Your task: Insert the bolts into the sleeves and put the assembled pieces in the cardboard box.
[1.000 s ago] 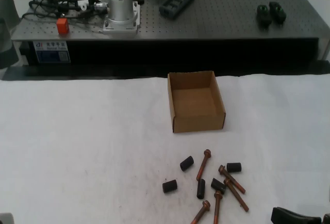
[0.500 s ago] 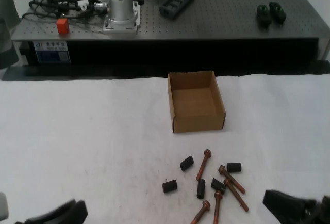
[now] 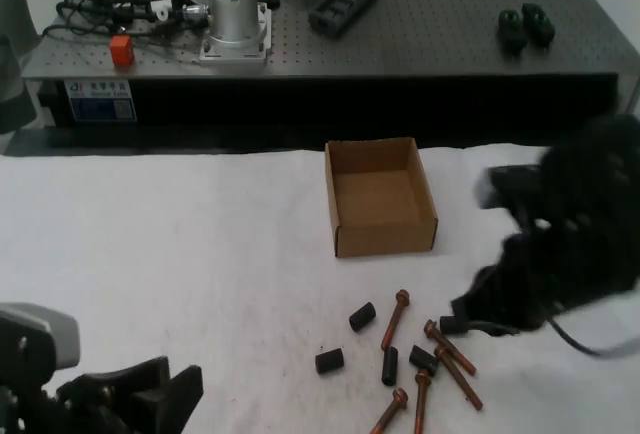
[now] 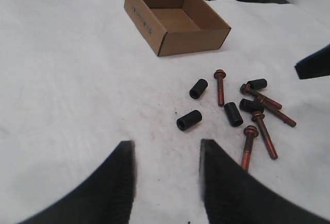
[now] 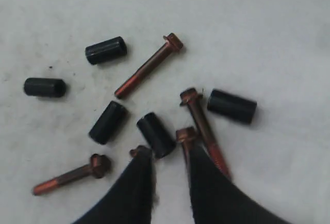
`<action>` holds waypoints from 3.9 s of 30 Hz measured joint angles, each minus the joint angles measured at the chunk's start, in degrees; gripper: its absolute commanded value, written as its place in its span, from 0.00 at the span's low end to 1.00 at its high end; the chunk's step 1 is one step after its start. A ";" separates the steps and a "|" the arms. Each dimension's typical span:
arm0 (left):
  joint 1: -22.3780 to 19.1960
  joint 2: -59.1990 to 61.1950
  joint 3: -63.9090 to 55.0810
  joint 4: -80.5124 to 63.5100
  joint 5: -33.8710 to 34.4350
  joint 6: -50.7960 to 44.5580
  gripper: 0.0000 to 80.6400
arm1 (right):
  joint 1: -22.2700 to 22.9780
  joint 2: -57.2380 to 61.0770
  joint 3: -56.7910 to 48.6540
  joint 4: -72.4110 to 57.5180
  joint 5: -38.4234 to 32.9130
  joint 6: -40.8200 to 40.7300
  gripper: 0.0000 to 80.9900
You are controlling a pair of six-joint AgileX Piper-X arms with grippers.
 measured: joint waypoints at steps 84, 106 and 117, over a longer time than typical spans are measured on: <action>0.00 73.58 -55.28 27.20 13.56 40.91 0.37 | 1.43 -24.67 4.08 11.07 3.96 0.88 0.05; -3.50 89.99 -68.00 37.05 8.84 51.95 0.00 | 1.43 -24.63 4.33 10.00 3.98 0.84 0.05; -2.27 71.04 -53.28 18.16 19.60 27.41 0.01 | 5.80 -25.60 14.32 -22.40 -8.82 23.09 0.05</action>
